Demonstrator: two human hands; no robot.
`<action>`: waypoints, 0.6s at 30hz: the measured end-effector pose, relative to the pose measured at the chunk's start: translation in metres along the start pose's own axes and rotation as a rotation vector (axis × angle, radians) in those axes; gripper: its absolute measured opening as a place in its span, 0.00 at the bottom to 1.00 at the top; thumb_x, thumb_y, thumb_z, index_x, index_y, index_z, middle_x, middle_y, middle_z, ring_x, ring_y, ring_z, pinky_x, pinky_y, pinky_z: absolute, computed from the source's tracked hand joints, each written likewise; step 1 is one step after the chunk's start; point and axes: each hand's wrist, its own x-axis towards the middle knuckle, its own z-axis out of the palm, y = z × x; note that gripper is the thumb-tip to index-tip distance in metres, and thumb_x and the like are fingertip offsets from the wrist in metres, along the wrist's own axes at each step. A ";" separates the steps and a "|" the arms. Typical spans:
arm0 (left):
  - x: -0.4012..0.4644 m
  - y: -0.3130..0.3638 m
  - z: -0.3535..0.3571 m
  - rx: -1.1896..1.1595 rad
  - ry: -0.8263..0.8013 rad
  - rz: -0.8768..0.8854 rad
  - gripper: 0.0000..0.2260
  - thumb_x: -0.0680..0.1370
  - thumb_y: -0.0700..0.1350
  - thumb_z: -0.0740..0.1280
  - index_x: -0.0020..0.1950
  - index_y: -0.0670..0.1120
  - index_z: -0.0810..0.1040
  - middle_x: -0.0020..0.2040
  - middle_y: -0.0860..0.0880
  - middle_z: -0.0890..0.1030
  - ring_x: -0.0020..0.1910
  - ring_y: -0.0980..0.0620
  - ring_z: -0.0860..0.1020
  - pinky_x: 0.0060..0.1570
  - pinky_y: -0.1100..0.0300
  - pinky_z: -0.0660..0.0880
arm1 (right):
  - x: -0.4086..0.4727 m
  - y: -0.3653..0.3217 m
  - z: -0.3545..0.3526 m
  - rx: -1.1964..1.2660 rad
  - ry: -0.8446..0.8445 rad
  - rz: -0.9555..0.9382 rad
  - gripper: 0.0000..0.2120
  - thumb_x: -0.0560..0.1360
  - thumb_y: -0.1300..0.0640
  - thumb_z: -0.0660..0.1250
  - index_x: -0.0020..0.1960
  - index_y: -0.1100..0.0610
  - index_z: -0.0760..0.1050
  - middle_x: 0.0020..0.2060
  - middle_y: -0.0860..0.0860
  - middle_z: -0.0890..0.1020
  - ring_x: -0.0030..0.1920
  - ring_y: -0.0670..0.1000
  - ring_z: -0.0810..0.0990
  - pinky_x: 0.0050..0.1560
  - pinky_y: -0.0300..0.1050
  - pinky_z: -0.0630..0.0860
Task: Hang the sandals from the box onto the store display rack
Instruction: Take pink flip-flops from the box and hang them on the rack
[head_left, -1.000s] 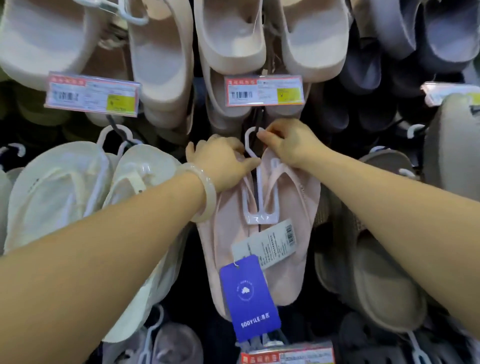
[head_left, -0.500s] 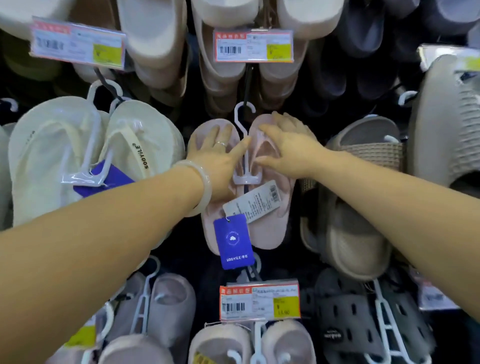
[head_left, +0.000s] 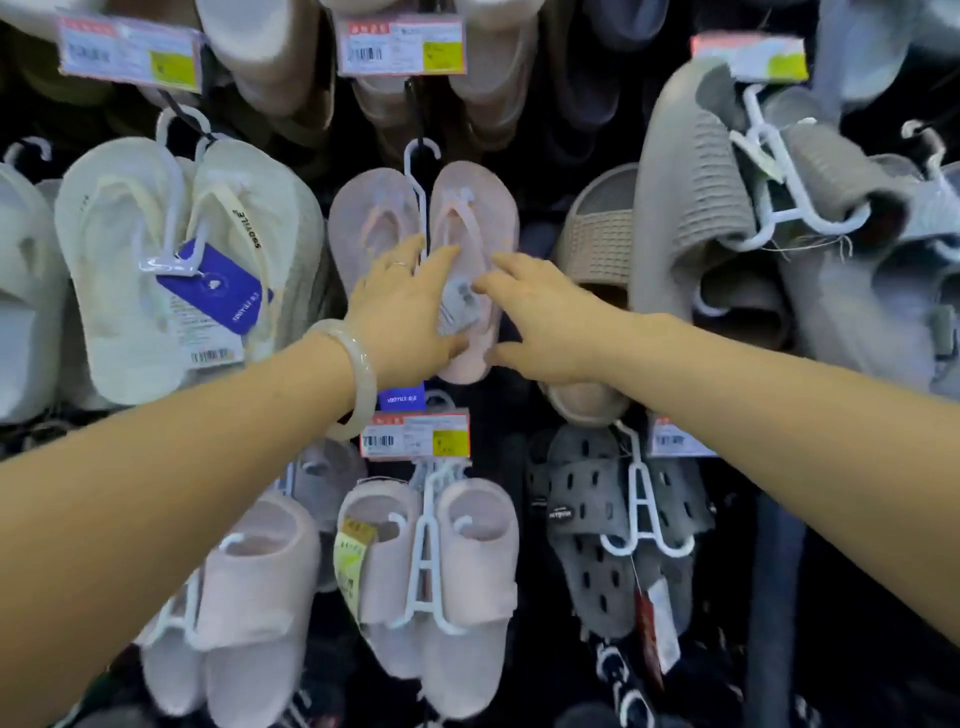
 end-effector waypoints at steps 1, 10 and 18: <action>-0.016 0.009 0.002 -0.025 0.002 0.003 0.39 0.72 0.53 0.71 0.76 0.47 0.54 0.76 0.40 0.54 0.76 0.41 0.52 0.73 0.47 0.55 | -0.017 -0.002 0.002 0.015 -0.033 -0.015 0.32 0.74 0.50 0.67 0.72 0.58 0.59 0.74 0.58 0.56 0.74 0.59 0.54 0.70 0.57 0.61; -0.190 0.105 0.072 -0.137 -0.328 -0.096 0.36 0.73 0.52 0.69 0.76 0.47 0.56 0.76 0.42 0.54 0.75 0.43 0.53 0.72 0.50 0.53 | -0.189 -0.007 0.075 0.190 -0.346 -0.035 0.33 0.76 0.50 0.64 0.75 0.56 0.53 0.76 0.56 0.49 0.76 0.57 0.49 0.74 0.53 0.55; -0.333 0.169 0.196 -0.175 -0.881 -0.066 0.37 0.75 0.56 0.66 0.76 0.46 0.51 0.77 0.42 0.48 0.77 0.43 0.48 0.74 0.47 0.51 | -0.351 -0.019 0.208 0.342 -0.786 0.169 0.34 0.77 0.51 0.64 0.75 0.59 0.52 0.77 0.57 0.46 0.76 0.58 0.48 0.73 0.50 0.54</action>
